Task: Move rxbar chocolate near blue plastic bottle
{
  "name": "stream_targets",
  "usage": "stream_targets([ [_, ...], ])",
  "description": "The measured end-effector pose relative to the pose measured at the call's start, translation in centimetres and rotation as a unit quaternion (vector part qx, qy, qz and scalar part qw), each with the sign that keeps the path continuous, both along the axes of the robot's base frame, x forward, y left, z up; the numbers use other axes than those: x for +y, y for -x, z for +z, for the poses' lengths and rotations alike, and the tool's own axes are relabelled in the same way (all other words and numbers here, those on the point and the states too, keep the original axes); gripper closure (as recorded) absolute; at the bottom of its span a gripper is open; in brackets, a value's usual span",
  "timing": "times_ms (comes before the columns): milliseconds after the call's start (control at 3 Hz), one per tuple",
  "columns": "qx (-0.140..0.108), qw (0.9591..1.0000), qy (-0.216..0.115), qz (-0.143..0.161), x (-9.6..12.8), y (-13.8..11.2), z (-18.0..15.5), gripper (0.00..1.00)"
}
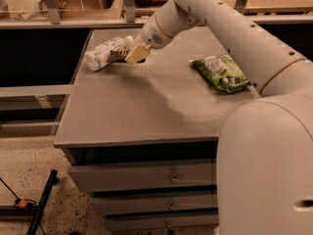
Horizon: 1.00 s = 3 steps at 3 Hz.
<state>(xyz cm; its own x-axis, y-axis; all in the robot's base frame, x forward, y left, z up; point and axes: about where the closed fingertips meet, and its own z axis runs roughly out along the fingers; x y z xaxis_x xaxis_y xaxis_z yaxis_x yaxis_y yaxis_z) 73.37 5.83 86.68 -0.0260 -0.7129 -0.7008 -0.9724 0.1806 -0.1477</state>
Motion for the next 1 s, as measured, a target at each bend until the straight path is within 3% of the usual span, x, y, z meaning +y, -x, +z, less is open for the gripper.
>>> stream_targets([
  [333, 0.002, 1.0000, 0.000, 0.002, 0.26, 0.02, -0.27, 0.13],
  [667, 0.004, 1.0000, 0.001, 0.004, 0.50, 0.05, -0.52, 0.00],
  [1000, 0.004, 1.0000, 0.001, 0.004, 0.51, 0.05, -0.53, 0.00],
])
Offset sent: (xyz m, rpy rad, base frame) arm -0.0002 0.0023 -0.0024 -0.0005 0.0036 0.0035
